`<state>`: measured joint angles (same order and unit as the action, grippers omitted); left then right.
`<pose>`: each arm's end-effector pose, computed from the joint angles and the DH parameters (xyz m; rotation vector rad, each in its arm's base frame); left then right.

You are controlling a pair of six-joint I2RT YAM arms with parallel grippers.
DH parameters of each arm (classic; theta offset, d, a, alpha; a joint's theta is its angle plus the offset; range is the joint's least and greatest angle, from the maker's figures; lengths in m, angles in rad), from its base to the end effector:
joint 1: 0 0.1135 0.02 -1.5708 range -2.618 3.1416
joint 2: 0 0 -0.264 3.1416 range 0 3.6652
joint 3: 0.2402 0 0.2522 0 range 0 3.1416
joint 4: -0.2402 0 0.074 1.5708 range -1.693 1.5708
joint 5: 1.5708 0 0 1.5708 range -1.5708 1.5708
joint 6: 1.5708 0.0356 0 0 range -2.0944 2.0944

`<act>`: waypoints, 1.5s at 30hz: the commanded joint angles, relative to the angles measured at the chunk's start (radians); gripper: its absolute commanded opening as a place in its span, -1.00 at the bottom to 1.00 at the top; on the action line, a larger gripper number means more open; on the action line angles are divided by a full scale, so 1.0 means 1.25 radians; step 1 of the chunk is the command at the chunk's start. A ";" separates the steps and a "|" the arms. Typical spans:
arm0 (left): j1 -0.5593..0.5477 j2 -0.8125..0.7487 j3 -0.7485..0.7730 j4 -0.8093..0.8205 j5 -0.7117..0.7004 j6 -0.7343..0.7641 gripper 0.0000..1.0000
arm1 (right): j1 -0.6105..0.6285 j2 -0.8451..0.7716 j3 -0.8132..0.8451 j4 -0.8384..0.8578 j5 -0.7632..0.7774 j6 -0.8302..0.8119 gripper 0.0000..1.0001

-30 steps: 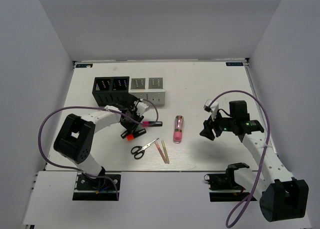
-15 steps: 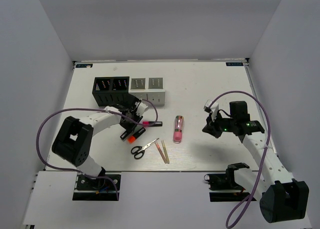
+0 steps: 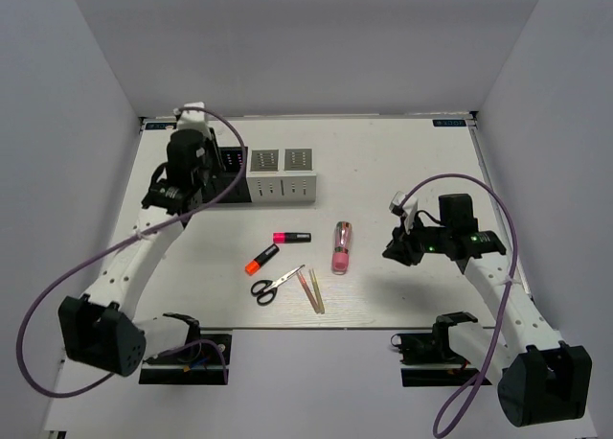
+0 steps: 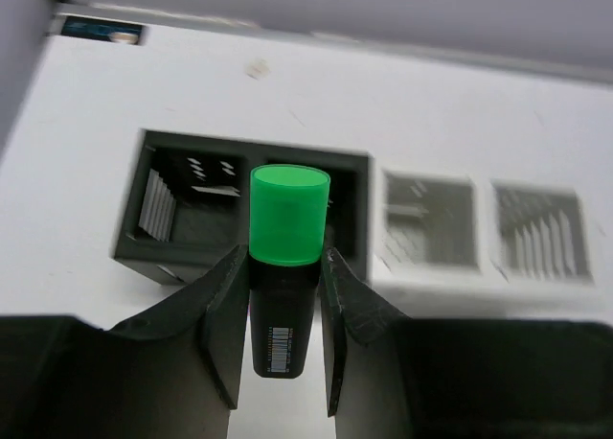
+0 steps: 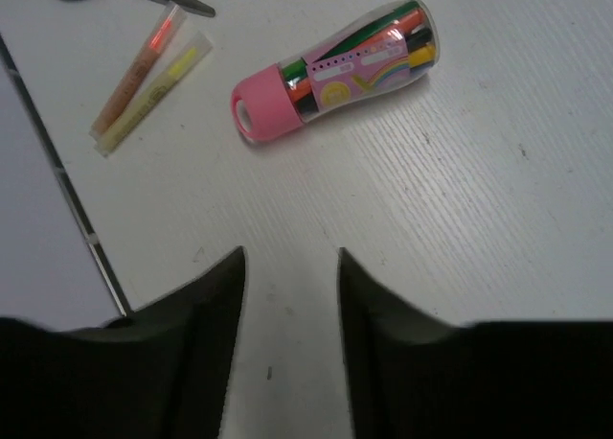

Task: Sort the stationery into containers
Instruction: Pick up the pen from the center of the board, then place the pen in the storage box, then pick up the pen from the center of the board.

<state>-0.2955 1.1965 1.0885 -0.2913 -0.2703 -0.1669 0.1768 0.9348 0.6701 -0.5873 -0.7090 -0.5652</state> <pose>0.2642 -0.0705 0.3504 -0.0502 1.9544 -0.0383 0.1749 0.0548 0.2437 -1.1000 1.9703 0.6497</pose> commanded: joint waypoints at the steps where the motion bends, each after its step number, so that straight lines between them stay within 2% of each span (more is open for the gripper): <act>1: 0.061 0.081 0.038 0.065 -0.114 -0.075 -1.00 | 0.002 -0.004 -0.016 0.034 -0.035 0.001 0.12; 2: 0.090 0.105 0.057 0.095 -0.114 -0.076 -1.00 | 0.003 -0.013 -0.018 0.038 -0.040 0.001 0.23; 5: 0.128 0.161 0.109 0.108 -0.132 -0.068 -1.00 | 0.005 -0.023 -0.040 0.056 -0.056 -0.014 0.24; 7: 0.150 0.209 0.143 0.114 -0.110 -0.063 -1.00 | 0.005 -0.018 -0.040 0.056 -0.064 -0.014 0.08; 9: 0.166 0.245 0.153 0.145 -0.109 -0.046 -1.00 | 0.005 -0.010 -0.043 0.060 -0.062 -0.020 0.02; 15: 0.179 0.320 0.176 0.168 -0.089 -0.037 -1.00 | 0.006 -0.008 -0.045 0.064 -0.046 -0.025 -0.01; 24: 0.155 0.333 0.070 0.227 -0.081 -0.044 -0.88 | 0.002 -0.002 -0.048 0.064 -0.035 -0.028 0.02; 27: 0.155 0.334 0.056 0.248 -0.088 -0.043 -0.56 | 0.002 -0.005 -0.048 0.060 -0.035 -0.030 0.04; 28: 0.154 0.335 0.054 0.247 -0.087 -0.041 -0.52 | 0.002 -0.008 -0.049 0.058 -0.035 -0.030 0.10; 30: 0.154 0.328 0.053 0.242 -0.083 -0.040 -0.27 | 0.000 -0.010 -0.049 0.061 -0.033 -0.030 0.22; 31: 0.153 0.323 0.053 0.242 -0.082 -0.038 -0.04 | 0.002 -0.012 -0.050 0.060 -0.032 -0.027 0.26; 32: 0.153 0.315 0.056 0.239 -0.077 -0.029 0.27 | 0.002 -0.013 -0.049 0.060 -0.030 -0.026 0.29; 34: 0.153 0.306 0.057 0.235 -0.070 -0.024 0.51 | 0.002 -0.018 -0.046 0.056 -0.028 -0.019 0.35; 36: 0.153 0.284 0.065 0.216 -0.060 -0.014 0.63 | 0.000 -0.019 -0.043 0.056 -0.028 -0.012 0.35; 38: 0.149 0.253 0.072 0.195 -0.046 -0.006 0.63 | 0.002 -0.021 -0.040 0.054 -0.026 -0.004 0.25; 39: 0.149 0.246 0.078 0.188 -0.043 0.000 0.37 | 0.002 -0.020 -0.039 0.054 -0.027 -0.001 0.10; 40: 0.141 0.221 0.085 0.155 -0.038 0.000 -0.12 | 0.002 -0.021 -0.038 0.056 -0.024 0.003 -0.99; 41: 0.125 0.198 0.089 0.113 -0.034 0.002 -0.68 | 0.002 -0.023 -0.034 0.061 -0.007 0.050 -1.00; 42: 0.106 0.164 0.096 0.048 -0.027 -0.003 -1.00 | 0.002 -0.020 -0.033 0.070 0.015 0.065 -1.00; 43: 0.097 0.149 0.095 0.014 0.039 -0.006 -1.00 | 0.002 -0.020 -0.026 0.065 0.020 0.070 -1.00; 44: 0.084 0.130 0.088 -0.016 0.083 -0.009 -1.00 | 0.000 -0.015 -0.018 0.067 0.025 0.081 -0.42; 45: 0.043 0.085 0.080 -0.101 0.183 -0.005 -1.00 | 0.002 -0.007 -0.013 0.064 0.026 0.102 0.59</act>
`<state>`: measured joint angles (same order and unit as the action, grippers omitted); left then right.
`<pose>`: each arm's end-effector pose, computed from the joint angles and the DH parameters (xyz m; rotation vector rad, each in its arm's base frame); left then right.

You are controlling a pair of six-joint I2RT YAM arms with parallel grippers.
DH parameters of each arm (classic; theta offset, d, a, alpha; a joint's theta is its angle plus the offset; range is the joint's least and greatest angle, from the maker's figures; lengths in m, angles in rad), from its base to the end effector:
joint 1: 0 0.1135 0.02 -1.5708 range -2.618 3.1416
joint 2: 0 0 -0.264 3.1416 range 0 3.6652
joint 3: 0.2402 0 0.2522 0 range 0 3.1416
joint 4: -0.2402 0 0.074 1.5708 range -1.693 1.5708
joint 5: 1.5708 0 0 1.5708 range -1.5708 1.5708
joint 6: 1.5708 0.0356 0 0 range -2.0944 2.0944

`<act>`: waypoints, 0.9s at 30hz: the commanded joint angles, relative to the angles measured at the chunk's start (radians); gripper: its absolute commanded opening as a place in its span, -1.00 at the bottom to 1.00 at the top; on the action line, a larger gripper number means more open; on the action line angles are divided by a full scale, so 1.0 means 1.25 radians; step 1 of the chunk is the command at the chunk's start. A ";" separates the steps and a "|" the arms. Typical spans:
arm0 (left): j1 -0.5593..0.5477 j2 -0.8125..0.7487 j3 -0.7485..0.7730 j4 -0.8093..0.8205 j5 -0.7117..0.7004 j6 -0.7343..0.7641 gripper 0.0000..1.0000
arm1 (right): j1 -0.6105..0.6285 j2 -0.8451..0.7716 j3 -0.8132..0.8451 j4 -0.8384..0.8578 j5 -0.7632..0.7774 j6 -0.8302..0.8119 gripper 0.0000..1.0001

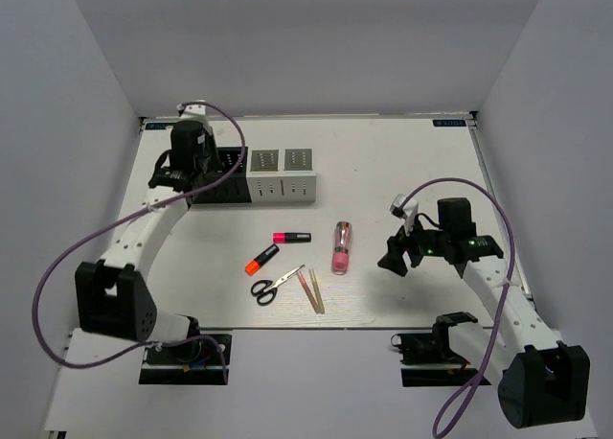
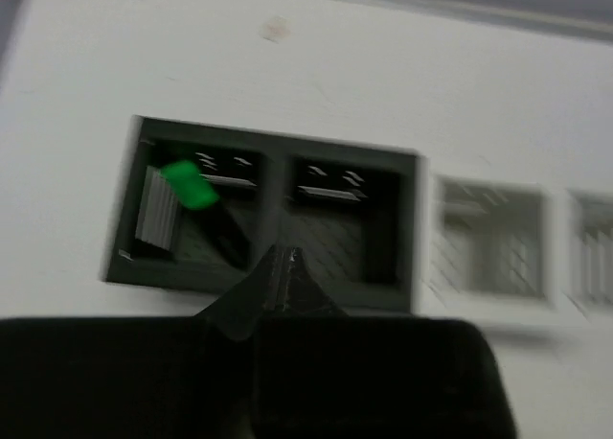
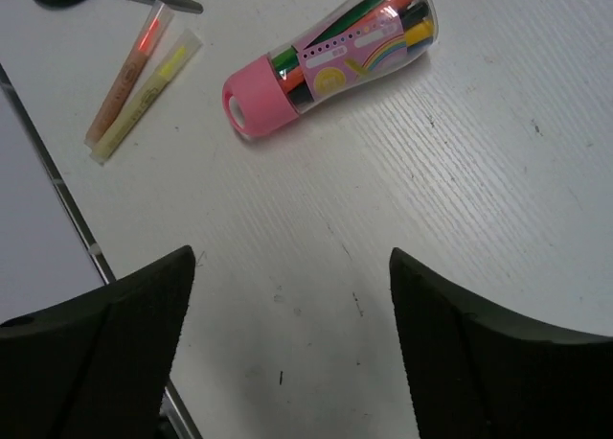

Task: Sort the stationery into containers
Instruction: Pick up the pen from the center of the board.

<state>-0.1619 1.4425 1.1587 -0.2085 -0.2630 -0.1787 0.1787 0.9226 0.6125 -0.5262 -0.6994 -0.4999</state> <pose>0.3308 -0.0447 0.3131 -0.1785 2.0374 0.0590 0.1731 0.0546 0.2312 -1.0394 2.0030 0.6670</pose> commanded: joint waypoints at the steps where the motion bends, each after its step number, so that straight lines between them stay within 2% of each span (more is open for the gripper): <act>1: -0.081 -0.124 0.003 -0.200 0.264 0.014 -0.83 | 0.002 0.014 0.036 0.011 0.015 0.060 0.81; 2: -0.105 -0.137 -0.004 -0.229 0.342 0.031 -0.58 | 0.005 0.023 0.056 0.003 -0.017 0.044 0.81; 3: -0.183 -0.146 -0.019 -0.327 0.373 0.043 -0.30 | 0.004 0.058 0.067 -0.044 -0.046 0.021 0.81; 4: -0.214 -0.148 -0.033 -0.359 0.393 0.070 0.24 | 0.008 0.068 0.085 -0.068 -0.064 0.011 0.70; 5: -0.277 -0.147 -0.042 -0.411 0.391 0.100 0.35 | 0.009 0.083 0.105 -0.100 -0.091 -0.006 -0.90; 6: -0.311 -0.147 -0.068 -0.439 0.371 0.112 0.41 | 0.010 0.122 0.115 -0.116 -0.099 -0.023 -1.00; 8: -0.412 -0.149 -0.134 -0.435 0.315 0.161 0.43 | 0.014 0.144 0.149 -0.151 -0.101 -0.032 -1.00; 9: -0.429 -0.149 -0.151 -0.439 0.305 0.163 0.33 | 0.024 0.158 0.153 -0.153 -0.099 -0.034 -0.64; 10: -0.457 -0.143 -0.166 -0.419 0.302 0.160 0.19 | 0.018 0.167 0.154 -0.156 -0.099 -0.031 -0.06; 11: -0.459 -0.137 -0.190 -0.411 0.307 0.164 -0.19 | 0.019 0.174 0.154 -0.161 -0.101 -0.031 0.20; 12: -0.464 -0.129 -0.193 -0.404 0.307 0.161 -0.32 | 0.020 0.176 0.156 -0.159 -0.099 -0.032 0.44; 13: -0.472 -0.097 -0.197 -0.393 0.306 0.159 -0.35 | 0.020 0.171 0.152 -0.153 -0.095 -0.028 0.44; 14: -0.472 -0.080 -0.186 -0.394 0.305 0.161 -0.26 | 0.019 0.166 0.152 -0.144 -0.091 -0.027 0.44; 16: -0.477 -0.020 -0.171 -0.401 0.278 0.164 0.09 | 0.020 0.152 0.138 -0.125 -0.074 -0.019 0.44; 19: -0.478 0.029 -0.151 -0.399 0.237 0.170 0.28 | 0.024 0.152 0.131 -0.120 -0.066 -0.015 0.44; 27: -0.468 0.092 -0.159 -0.341 0.167 0.180 0.28 | 0.020 0.152 0.124 -0.115 -0.061 -0.021 0.44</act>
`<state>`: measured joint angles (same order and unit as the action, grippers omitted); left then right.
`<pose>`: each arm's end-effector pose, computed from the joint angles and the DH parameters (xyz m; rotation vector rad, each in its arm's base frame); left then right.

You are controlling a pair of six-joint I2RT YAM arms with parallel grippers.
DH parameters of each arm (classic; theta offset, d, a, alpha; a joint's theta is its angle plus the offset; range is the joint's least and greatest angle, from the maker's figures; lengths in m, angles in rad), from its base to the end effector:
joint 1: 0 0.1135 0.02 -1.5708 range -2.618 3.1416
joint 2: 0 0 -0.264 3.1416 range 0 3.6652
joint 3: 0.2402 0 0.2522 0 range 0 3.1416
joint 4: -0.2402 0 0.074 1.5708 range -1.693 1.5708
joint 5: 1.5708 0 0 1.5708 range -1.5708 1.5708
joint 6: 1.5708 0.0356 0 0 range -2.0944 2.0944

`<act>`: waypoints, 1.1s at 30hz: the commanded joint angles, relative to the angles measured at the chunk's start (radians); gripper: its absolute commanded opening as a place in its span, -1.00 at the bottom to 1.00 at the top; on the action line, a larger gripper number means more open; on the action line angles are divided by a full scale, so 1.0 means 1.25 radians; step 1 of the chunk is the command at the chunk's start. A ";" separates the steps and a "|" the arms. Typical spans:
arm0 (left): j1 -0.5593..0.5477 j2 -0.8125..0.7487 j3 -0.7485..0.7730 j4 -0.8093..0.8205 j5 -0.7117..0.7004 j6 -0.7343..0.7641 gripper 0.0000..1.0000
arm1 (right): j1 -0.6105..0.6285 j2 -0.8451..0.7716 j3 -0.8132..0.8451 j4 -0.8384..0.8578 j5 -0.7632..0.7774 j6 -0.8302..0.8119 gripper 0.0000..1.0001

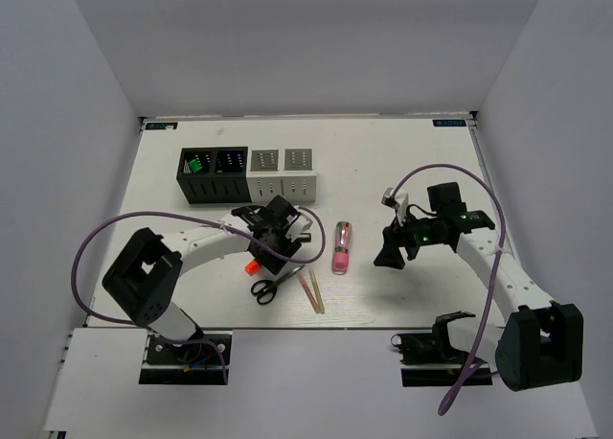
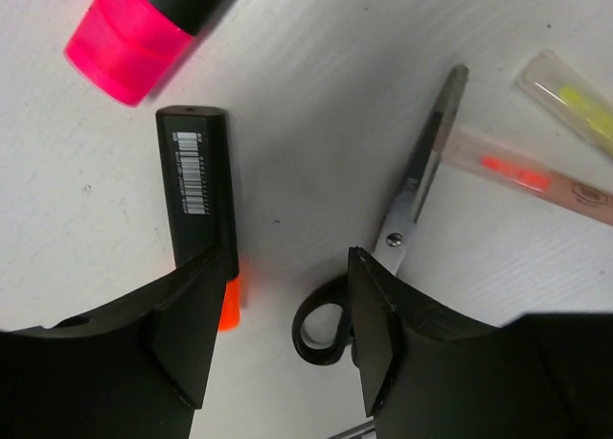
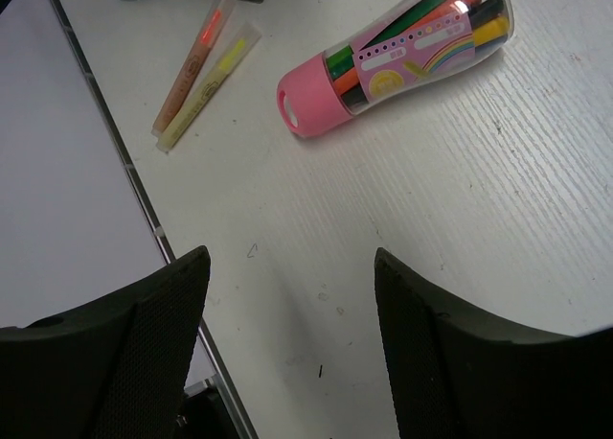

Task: Sort the stationery into containers
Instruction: Pick up the pen from the center of the board.

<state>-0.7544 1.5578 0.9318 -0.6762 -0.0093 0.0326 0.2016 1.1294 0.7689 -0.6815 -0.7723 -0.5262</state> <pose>0.2038 -0.1911 0.1769 1.1043 2.6646 -0.1251 0.1986 0.0659 0.2360 -1.0902 2.1276 0.8495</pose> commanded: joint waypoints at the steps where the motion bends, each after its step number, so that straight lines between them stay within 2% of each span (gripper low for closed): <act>1: 0.012 0.001 0.024 0.034 -0.022 0.010 0.28 | 0.002 -0.013 -0.001 0.009 -0.003 0.001 0.44; 6: 0.017 -0.020 0.025 0.052 -0.021 0.019 0.24 | 0.001 -0.020 -0.008 0.011 -0.001 -0.002 0.44; 19: 0.095 0.064 0.017 0.099 -0.074 0.034 0.24 | 0.001 -0.025 -0.016 0.010 -0.006 -0.009 0.44; 22: 0.103 0.093 0.029 0.091 -0.064 0.036 0.15 | -0.002 -0.028 -0.016 0.010 -0.006 -0.009 0.44; 25: 0.103 0.115 0.033 0.089 -0.037 0.034 -0.07 | -0.001 -0.041 -0.022 0.010 -0.003 -0.010 0.44; 26: 0.103 0.120 0.034 0.087 -0.032 0.032 -0.28 | -0.003 -0.038 -0.022 0.011 -0.002 -0.011 0.44; 29: 0.102 0.139 0.047 0.045 -0.013 0.032 -0.63 | -0.003 -0.041 -0.022 0.013 -0.002 -0.011 0.44; 30: 0.102 0.144 0.051 0.039 -0.012 0.033 -0.81 | -0.002 -0.043 -0.022 0.010 -0.002 -0.011 0.44; 33: 0.100 0.132 0.040 0.028 -0.016 0.032 -1.00 | -0.002 -0.046 -0.022 0.009 -0.003 -0.012 0.44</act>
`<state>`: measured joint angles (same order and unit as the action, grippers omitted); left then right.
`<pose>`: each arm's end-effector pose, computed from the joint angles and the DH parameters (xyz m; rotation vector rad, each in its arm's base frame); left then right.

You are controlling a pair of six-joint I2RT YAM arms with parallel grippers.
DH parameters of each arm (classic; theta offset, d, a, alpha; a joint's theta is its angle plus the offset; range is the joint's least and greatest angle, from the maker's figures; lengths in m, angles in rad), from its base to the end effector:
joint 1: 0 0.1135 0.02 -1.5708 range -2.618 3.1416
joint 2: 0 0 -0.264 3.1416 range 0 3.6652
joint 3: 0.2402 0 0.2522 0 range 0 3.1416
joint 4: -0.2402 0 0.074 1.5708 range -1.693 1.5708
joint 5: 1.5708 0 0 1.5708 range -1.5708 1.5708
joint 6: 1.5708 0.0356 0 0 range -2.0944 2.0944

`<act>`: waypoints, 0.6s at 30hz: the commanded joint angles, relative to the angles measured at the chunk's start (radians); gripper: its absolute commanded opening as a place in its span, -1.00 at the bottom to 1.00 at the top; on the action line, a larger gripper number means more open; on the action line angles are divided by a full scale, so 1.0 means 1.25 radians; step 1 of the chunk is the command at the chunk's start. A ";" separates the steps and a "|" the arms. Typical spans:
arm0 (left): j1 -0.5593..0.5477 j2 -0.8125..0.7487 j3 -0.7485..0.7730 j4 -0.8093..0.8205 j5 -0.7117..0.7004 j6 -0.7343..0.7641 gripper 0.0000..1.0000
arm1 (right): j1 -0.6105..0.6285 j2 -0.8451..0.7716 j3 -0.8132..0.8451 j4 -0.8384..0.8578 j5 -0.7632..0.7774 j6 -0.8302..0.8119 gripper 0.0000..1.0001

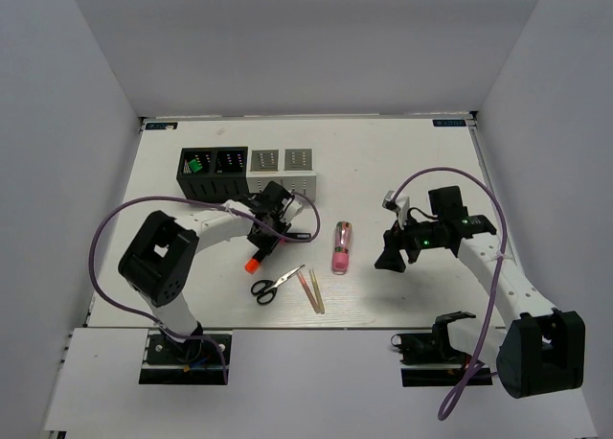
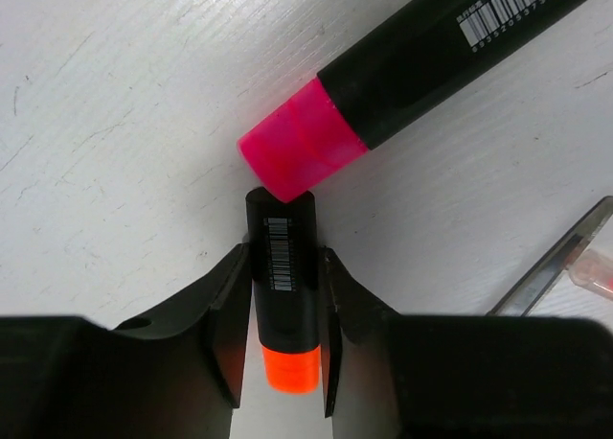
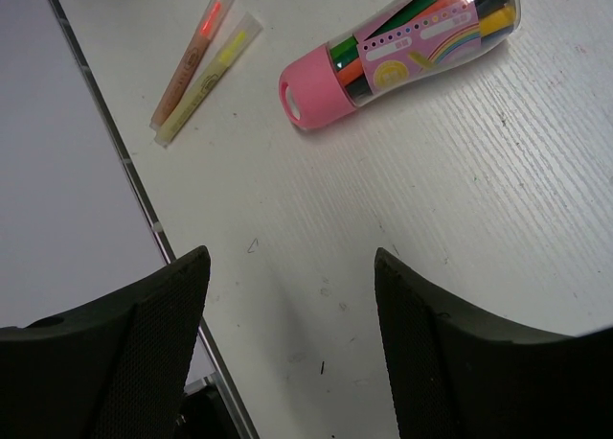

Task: Sort the stationery into containers
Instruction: Pick up the pen from the center of the board.

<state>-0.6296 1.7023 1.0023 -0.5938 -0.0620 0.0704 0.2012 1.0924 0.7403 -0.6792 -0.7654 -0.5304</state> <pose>0.2523 -0.1811 0.1579 0.9685 2.6892 -0.0248 0.1913 0.0642 0.2342 -1.0941 2.1189 0.8338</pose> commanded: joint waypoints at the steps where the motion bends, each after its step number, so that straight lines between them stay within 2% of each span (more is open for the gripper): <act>1: 0.002 0.008 -0.015 -0.037 0.024 -0.006 -1.00 | -0.001 -0.017 -0.001 0.008 -0.010 -0.009 0.44; 4: 0.004 -0.084 0.015 -0.072 0.030 -0.040 -1.00 | -0.001 -0.019 -0.001 0.007 -0.012 -0.006 0.51; 5: 0.005 -0.107 0.030 -0.075 0.029 -0.048 -1.00 | 0.000 -0.019 -0.001 0.006 -0.012 -0.008 0.81; 8: 0.030 -0.223 0.049 -0.051 0.018 -0.104 -1.00 | 0.012 -0.027 -0.006 0.007 -0.025 -0.013 0.81; 9: 0.064 -0.245 0.047 -0.010 0.015 -0.126 -1.00 | 0.004 -0.026 -0.003 0.007 -0.039 -0.028 0.51; 10: 0.078 -0.308 0.044 0.006 0.014 -0.149 -1.00 | 0.002 -0.017 -0.001 -0.009 -0.049 -0.041 0.09; 11: 0.092 -0.325 0.041 0.020 -0.009 -0.163 -1.00 | 0.001 -0.014 0.014 -0.028 -0.056 -0.046 -0.99; 13: 0.143 -0.380 0.021 0.100 -0.064 -0.181 -1.00 | -0.001 0.006 0.023 -0.044 -0.058 -0.046 -1.00; 14: 0.153 -0.401 0.012 0.127 -0.178 -0.195 -1.00 | 0.001 0.006 0.024 -0.040 -0.055 -0.044 -1.00; 15: 0.175 -0.408 -0.003 0.180 -0.211 -0.195 -1.00 | 0.002 0.004 0.021 -0.036 -0.055 -0.041 -0.60; 16: 0.199 -0.414 -0.010 0.235 -0.242 -0.196 -1.00 | 0.001 0.002 0.018 -0.033 -0.055 -0.032 0.04; 17: 0.224 -0.425 -0.022 0.287 -0.304 -0.212 -1.00 | 0.002 0.001 0.018 -0.032 -0.056 -0.029 0.57; 18: 0.237 -0.422 -0.023 0.305 -0.339 -0.216 -1.00 | 0.002 -0.005 0.004 -0.016 -0.059 -0.027 0.81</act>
<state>-0.3813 1.1751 1.0050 -0.3836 -0.2722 -0.1436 0.2043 1.0954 0.7383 -0.7082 -0.8021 -0.5568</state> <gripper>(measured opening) 0.393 0.812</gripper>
